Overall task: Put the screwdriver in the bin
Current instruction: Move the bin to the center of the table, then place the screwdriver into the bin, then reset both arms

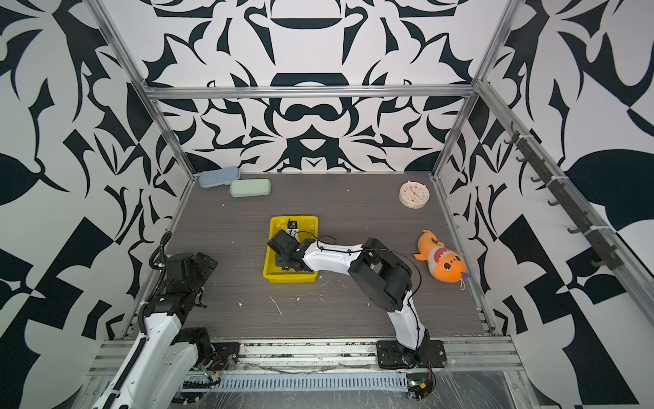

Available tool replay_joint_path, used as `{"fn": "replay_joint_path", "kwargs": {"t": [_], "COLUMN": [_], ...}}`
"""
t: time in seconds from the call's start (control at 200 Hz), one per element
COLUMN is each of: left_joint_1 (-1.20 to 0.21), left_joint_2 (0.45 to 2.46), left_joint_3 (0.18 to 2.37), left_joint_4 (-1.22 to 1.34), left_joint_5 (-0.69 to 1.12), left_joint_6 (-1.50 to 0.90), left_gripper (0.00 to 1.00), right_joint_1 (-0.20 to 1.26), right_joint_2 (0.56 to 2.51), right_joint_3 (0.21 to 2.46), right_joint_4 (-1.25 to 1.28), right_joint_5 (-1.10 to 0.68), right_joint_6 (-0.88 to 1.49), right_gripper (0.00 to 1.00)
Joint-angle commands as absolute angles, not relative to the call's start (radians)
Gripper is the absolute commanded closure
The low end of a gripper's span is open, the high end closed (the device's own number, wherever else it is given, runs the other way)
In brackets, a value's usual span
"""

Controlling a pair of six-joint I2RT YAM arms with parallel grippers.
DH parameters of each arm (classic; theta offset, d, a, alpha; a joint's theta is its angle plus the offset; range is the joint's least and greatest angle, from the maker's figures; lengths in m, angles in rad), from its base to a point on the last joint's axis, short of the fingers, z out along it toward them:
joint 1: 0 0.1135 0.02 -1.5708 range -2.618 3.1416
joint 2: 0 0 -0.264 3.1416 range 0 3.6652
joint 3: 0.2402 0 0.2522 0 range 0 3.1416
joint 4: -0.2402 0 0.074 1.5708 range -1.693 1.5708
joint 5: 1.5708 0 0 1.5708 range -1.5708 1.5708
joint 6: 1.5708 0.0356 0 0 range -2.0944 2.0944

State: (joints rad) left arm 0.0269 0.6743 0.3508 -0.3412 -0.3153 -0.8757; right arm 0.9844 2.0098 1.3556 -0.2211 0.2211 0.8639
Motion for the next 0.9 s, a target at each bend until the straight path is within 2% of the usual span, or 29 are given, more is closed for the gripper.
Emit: {"fn": "replay_joint_path", "kwargs": {"t": [0.0,0.06,0.31,0.48,0.645,0.705,0.82,0.895], "left_joint_1": [0.030,0.030,0.031,0.030,0.030,0.031,0.030,0.031], "left_joint_2": [0.673,0.675,0.688,0.680,0.682,0.685,0.688,0.688], "left_joint_3": [0.347,0.347,0.353,0.348,0.348,0.349,0.350,0.352], "left_joint_4": [-0.356,-0.353,-0.357,-0.355,-0.351,-0.351,-0.351,-0.353], "left_joint_5": [-0.333,-0.334,-0.331,-0.332,-0.330,-0.331,-0.331,-0.330], "left_joint_6": [-0.896,-0.897,-0.896,-0.896,-0.895,-0.895,-0.895,-0.895], "left_gripper": [0.00,0.00,0.00,0.00,0.00,0.00,0.00,0.00], "right_joint_1": [0.991,0.991,0.976,0.897,0.761,0.730,0.701,0.684], "right_joint_2": [1.956,1.937,1.767,1.576,1.358,1.278,1.116,1.021], "right_joint_3": [1.364,1.385,1.385,1.269,1.084,1.015,0.847,0.698], "right_joint_4": [-0.305,-0.333,-0.413,-0.454,-0.457,-0.453,-0.345,-0.174], "right_joint_5": [0.203,0.204,0.288,0.372,0.450,0.547,0.861,0.919], "right_joint_6": [0.852,0.830,0.735,0.679,0.653,0.626,0.509,0.355], "right_gripper": [0.66,0.62,0.61,0.60,0.61,0.61,0.61,0.57]}}
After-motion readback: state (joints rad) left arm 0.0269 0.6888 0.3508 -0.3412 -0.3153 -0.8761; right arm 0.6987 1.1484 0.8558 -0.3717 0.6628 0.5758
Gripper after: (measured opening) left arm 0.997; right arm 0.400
